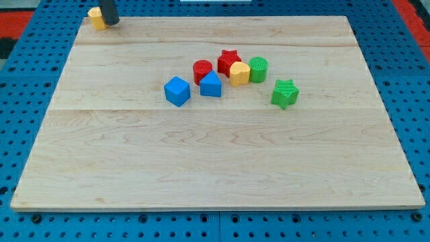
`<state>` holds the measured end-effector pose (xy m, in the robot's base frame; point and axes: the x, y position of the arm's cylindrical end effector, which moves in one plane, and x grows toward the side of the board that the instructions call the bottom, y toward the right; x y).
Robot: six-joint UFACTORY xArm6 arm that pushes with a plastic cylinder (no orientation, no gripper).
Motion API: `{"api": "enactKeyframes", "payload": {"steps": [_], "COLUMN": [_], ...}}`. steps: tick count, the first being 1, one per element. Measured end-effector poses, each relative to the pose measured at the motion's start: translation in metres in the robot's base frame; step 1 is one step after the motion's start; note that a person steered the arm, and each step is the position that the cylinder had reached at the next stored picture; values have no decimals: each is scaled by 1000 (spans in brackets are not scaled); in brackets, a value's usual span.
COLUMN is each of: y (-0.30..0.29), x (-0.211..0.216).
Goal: Move your arm to the center left
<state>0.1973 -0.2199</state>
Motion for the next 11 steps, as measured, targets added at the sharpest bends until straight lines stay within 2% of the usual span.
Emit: {"api": "enactKeyframes", "payload": {"steps": [2,4,5,7,10,11], "y": [-9,88,111,115,117,111], "x": [-2,4,-5,-5,47,80]}}
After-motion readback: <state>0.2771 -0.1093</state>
